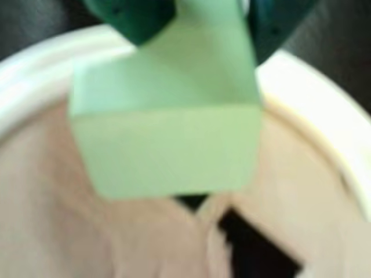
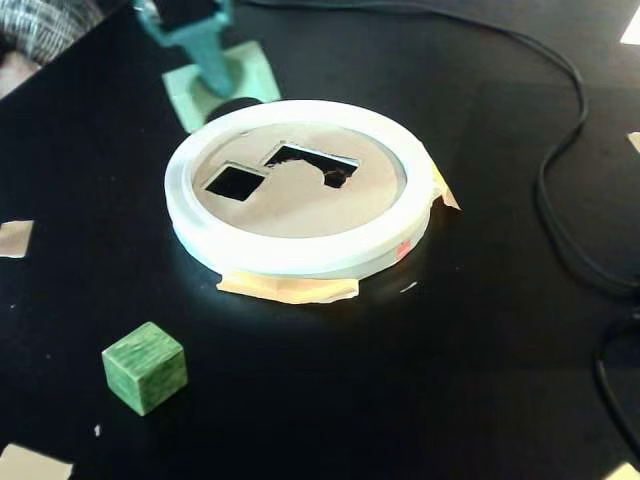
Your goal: Pick up the U shape block and drop it in corresponding U shaped hole
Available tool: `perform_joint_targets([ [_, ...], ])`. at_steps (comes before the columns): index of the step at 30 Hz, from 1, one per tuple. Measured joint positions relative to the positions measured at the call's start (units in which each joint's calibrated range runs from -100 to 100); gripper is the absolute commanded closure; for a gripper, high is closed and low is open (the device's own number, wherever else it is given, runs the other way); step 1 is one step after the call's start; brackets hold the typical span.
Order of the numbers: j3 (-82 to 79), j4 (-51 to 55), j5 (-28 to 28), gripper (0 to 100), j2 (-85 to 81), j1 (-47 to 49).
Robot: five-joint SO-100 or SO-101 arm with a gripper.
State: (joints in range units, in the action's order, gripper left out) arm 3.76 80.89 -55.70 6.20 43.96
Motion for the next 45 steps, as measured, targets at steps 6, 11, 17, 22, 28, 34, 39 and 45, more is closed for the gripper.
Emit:
perform_joint_targets([
  [6, 16.4, 0.0, -5.5, 95, 15.3, 0.0],
  [11, 21.5, 0.0, -10.8, 95, 19.7, -1.1],
  [17, 23.2, -0.6, -15.5, 95, 26.5, -1.2],
  [22, 28.9, -1.0, -16.2, 95, 33.4, -1.0],
  [28, 36.7, -1.0, -16.3, 95, 39.3, -1.0],
  [34, 37.7, -1.0, -16.5, 95, 39.8, -1.0],
  [39, 38.1, 2.4, -19.2, 95, 39.8, -0.9],
  [45, 38.1, 8.0, -20.3, 95, 39.8, 0.6],
])
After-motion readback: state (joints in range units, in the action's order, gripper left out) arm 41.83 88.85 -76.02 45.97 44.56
